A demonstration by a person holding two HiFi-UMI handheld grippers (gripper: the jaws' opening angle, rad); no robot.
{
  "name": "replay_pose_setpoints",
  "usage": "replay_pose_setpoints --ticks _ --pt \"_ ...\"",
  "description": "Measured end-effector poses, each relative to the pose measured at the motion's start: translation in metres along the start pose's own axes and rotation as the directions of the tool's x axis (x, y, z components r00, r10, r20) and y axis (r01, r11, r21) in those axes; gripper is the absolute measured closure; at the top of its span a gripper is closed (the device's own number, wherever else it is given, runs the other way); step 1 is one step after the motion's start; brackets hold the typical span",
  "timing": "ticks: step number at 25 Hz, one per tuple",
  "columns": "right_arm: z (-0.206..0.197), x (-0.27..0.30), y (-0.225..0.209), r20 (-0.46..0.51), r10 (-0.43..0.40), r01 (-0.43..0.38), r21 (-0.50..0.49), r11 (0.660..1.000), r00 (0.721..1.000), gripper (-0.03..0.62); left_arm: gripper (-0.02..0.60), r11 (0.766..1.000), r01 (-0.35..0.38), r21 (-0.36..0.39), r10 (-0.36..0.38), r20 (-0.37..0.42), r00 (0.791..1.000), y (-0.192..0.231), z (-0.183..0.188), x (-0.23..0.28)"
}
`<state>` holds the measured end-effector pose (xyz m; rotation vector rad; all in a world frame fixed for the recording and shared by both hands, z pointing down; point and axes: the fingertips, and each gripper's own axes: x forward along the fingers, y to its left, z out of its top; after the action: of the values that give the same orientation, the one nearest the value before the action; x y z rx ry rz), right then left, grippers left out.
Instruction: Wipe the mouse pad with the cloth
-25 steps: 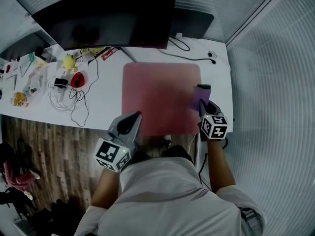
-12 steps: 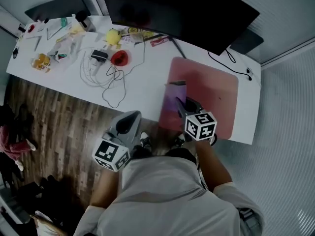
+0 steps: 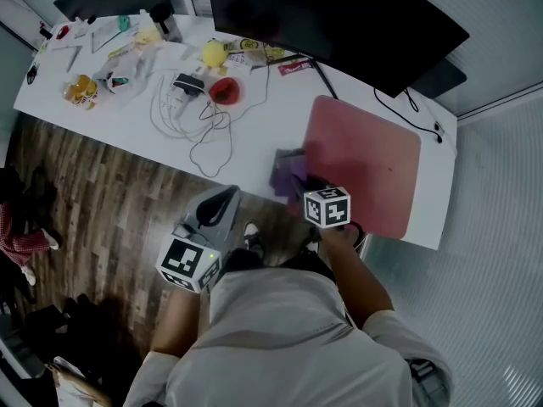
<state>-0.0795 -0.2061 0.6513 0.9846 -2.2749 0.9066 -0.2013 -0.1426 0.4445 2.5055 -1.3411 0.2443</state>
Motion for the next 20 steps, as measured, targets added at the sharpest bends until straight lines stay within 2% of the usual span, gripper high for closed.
replay_pose_setpoints --ticks 5,12,20 --pt "-0.031 -0.032 -0.058 -0.015 -0.081 0.082 0.023 0.996 0.997 0.540 0.580 0.999 0.035 -0.005 -0.035 -0.009 0.999 -0.042 -0.004 0.024" --pt "-0.067 -0.111 -0.149 -0.003 -0.175 0.175 0.104 0.979 0.984 0.540 0.580 0.996 0.089 0.026 -0.089 -0.020 0.996 -0.122 -0.001 0.068" --pt "-0.110 -0.207 -0.256 0.011 -0.306 0.300 0.177 0.937 0.952 0.540 0.579 0.984 0.172 0.051 -0.172 -0.021 0.985 -0.212 -0.003 0.119"
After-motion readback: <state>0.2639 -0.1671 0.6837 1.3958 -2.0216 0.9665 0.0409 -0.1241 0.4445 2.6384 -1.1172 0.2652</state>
